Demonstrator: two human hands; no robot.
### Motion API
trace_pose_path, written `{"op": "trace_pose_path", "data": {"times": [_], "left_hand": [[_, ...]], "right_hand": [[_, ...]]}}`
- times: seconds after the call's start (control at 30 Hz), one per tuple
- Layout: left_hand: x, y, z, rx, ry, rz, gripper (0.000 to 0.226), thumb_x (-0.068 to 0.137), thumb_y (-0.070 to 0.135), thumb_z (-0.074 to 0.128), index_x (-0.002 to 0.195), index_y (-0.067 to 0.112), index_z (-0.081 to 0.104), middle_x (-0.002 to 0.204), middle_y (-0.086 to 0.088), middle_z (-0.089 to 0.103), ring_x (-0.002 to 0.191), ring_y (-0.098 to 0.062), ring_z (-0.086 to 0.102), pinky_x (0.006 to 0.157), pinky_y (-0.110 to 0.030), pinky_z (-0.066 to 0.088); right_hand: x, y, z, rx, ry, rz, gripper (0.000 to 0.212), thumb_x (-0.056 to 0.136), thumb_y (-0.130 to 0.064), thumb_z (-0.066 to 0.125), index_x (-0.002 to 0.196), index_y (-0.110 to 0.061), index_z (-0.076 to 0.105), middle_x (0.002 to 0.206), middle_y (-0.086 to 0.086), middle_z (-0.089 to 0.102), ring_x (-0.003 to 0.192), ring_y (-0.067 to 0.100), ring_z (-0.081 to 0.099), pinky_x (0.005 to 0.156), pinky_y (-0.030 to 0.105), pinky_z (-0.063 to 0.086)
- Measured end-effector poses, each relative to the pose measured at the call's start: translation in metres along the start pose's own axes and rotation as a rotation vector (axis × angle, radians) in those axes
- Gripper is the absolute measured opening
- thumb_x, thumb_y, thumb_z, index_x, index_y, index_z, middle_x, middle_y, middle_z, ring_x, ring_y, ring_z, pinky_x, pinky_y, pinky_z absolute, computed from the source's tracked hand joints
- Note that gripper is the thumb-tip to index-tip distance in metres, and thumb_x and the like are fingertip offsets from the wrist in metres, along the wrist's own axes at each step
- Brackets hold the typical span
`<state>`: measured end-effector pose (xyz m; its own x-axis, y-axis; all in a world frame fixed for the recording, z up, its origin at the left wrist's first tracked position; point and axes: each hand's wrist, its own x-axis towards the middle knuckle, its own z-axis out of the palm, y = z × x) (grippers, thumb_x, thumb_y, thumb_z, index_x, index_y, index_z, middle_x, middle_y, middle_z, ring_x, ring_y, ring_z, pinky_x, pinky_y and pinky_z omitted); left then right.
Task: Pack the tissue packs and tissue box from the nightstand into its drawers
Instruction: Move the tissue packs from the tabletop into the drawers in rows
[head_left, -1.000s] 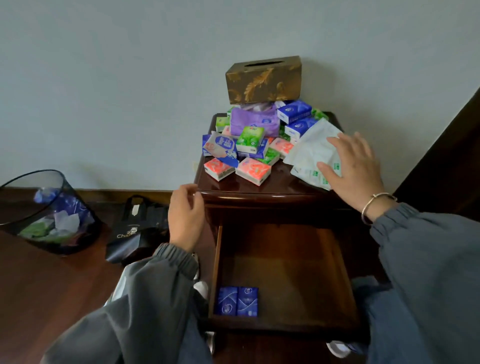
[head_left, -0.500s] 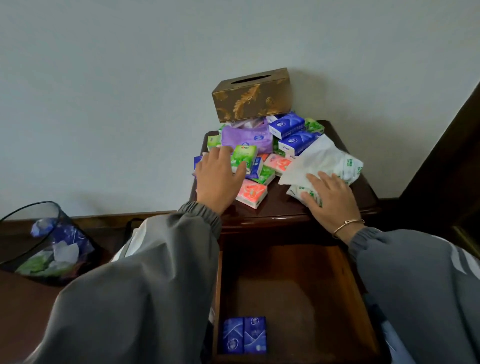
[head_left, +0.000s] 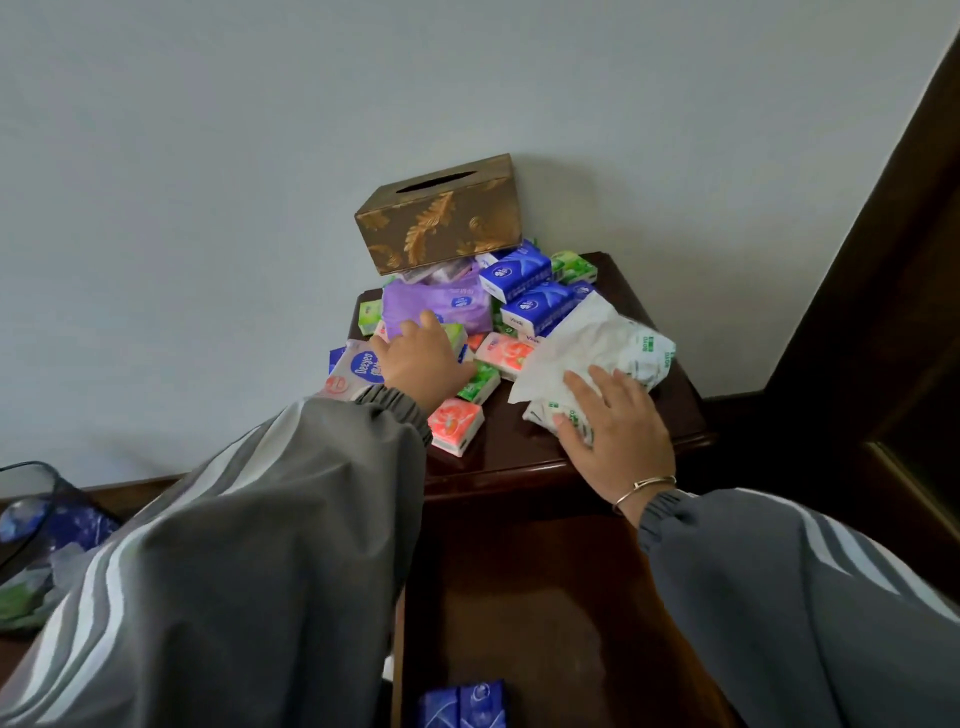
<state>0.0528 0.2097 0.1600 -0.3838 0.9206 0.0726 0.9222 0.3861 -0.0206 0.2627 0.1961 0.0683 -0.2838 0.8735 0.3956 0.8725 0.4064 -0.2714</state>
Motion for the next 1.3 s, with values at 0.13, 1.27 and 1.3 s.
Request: {"op": "trace_pose_path", "data": {"times": [0.13, 1.27, 1.3], "left_hand": [[0.002, 0.000, 0.005, -0.136, 0.063, 0.060, 0.066, 0.084, 0.050, 0.062, 0.132, 0.012, 0.038, 0.127, -0.009, 0.052, 0.115, -0.030, 0.055, 0.110, -0.057, 0.017], [-0.061, -0.034, 0.027, -0.215, -0.159, 0.475, 0.059, 0.070, 0.052, 0.071, 0.111, 0.017, 0.046, 0.110, 0.000, 0.047, 0.089, -0.018, 0.051, 0.070, -0.032, 0.041], [-0.062, -0.035, 0.029, -0.242, -0.156, 0.452, 0.059, 0.070, 0.054, 0.070, 0.111, 0.018, 0.046, 0.110, 0.001, 0.047, 0.087, -0.017, 0.049, 0.070, -0.031, 0.039]], "right_hand": [[-0.002, 0.000, 0.002, -0.015, 0.017, 0.011, 0.053, 0.085, -0.048, 0.038, 0.130, -0.025, 0.052, 0.131, 0.008, 0.056, 0.123, 0.033, 0.048, 0.096, 0.046, 0.047], [-0.002, -0.001, 0.001, -0.012, 0.016, 0.019, 0.056, 0.086, -0.048, 0.034, 0.133, -0.023, 0.051, 0.130, 0.007, 0.055, 0.121, 0.029, 0.048, 0.096, 0.043, 0.046], [-0.002, -0.001, 0.001, -0.007, 0.013, 0.022, 0.056, 0.086, -0.049, 0.034, 0.132, -0.023, 0.051, 0.130, 0.007, 0.055, 0.121, 0.029, 0.048, 0.096, 0.043, 0.046]]}}
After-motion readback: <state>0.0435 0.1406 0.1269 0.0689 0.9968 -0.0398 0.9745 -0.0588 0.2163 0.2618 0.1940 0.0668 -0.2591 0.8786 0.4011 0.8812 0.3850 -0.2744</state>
